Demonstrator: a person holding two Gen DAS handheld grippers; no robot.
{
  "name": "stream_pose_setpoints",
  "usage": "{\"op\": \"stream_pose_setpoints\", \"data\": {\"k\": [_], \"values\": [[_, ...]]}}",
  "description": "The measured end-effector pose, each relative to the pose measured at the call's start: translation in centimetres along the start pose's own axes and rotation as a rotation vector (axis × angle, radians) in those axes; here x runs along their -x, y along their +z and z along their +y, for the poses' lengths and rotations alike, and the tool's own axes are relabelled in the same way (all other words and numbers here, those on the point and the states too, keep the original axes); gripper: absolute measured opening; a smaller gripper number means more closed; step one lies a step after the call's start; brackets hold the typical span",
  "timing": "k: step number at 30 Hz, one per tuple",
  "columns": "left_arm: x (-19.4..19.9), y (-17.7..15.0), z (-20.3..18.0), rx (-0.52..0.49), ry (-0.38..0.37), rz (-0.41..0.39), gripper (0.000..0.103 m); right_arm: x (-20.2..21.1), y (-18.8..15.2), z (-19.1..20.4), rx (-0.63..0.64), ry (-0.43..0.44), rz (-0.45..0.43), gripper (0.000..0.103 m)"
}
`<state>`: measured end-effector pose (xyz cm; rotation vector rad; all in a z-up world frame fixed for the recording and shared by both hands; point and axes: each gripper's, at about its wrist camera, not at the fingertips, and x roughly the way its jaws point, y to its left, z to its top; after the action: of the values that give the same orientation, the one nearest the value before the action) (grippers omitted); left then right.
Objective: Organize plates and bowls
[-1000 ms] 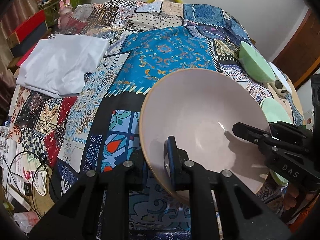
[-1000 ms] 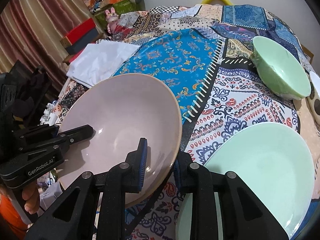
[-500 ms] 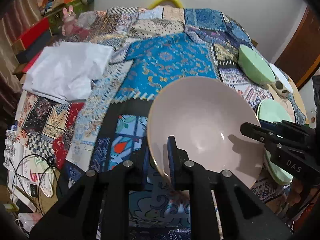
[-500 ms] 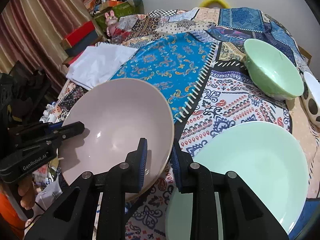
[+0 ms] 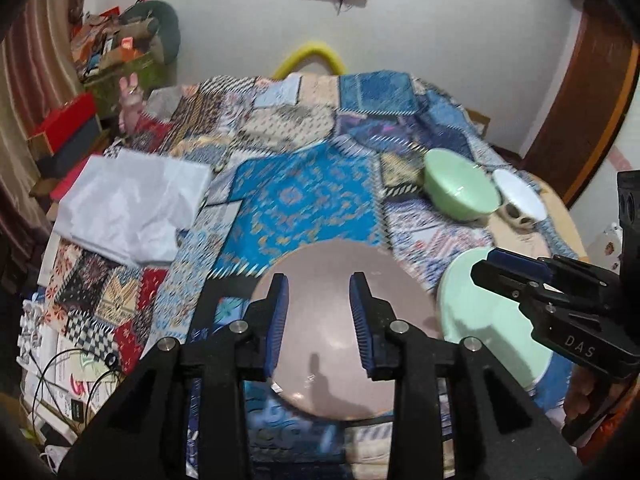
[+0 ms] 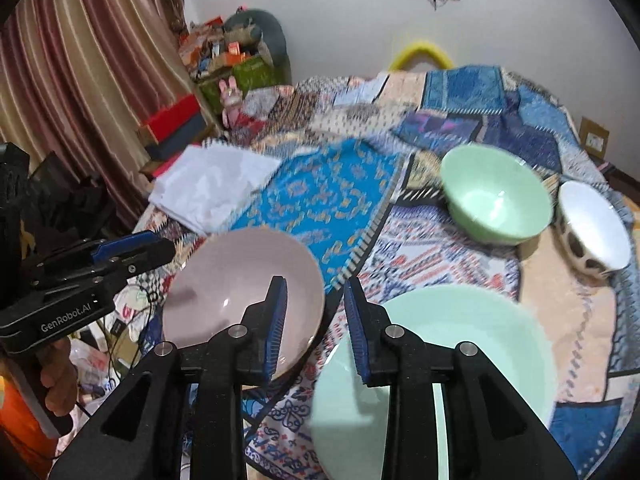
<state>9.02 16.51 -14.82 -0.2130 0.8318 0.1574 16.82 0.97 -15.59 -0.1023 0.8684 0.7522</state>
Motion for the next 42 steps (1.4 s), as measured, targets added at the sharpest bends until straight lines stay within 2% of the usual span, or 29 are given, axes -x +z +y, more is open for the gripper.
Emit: {"op": "stream_pose_setpoints", "data": {"k": [1,6,11,17,21,25,26,27,29,33,40,42], "values": [[0.2,0.3,-0.5,-0.006,-0.008,-0.008,0.034,0.8,0.2,-0.4,-0.001,-0.010,-0.022,0.030],[1.2,1.9,-3.5,-0.052,-0.015,-0.072,0.055,3.6,1.1,-2.2,-0.006,-0.045,-0.093,0.042],[0.9,4.2,-6.3,-0.085,-0.035,-0.091,0.070,5.9,2.1,-5.4,-0.031,-0.101,-0.155,0.053],[-1.5,6.9,-9.7,-0.143,-0.045,-0.090,0.087,6.1,2.9,-10.2,-0.096,-0.162,-0.160,0.053],[-4.4,8.4,-11.1,-0.168,-0.048,-0.062,0.088,4.3,3.0,-13.7,-0.150,-0.189,-0.122,0.053],[-8.1,9.6,-12.1,-0.182,-0.059,-0.003,0.088,2.3,2.4,-16.3,-0.205,-0.176,-0.068,0.053],[-8.9,9.7,-12.3,-0.185,-0.061,0.009,0.088,1.5,2.4,-16.9,-0.219,-0.164,-0.049,0.052],[-9.5,9.8,-12.4,-0.188,-0.063,0.019,0.088,0.8,2.4,-17.4,-0.229,-0.156,-0.033,0.046],[-11.0,10.0,-12.6,-0.199,-0.060,0.039,0.088,-0.4,2.4,-17.6,-0.231,-0.151,-0.010,0.039],[-13.6,10.1,-13.0,-0.219,-0.060,0.067,0.087,-2.5,2.9,-18.6,-0.238,-0.148,0.021,0.033],[-17.2,10.7,-12.7,-0.201,-0.093,0.127,0.087,-4.8,3.7,-19.6,-0.236,-0.163,0.054,0.030],[-18.0,10.8,-12.7,-0.197,-0.102,0.143,0.084,-5.2,3.7,-19.9,-0.241,-0.156,0.061,0.030]]}}
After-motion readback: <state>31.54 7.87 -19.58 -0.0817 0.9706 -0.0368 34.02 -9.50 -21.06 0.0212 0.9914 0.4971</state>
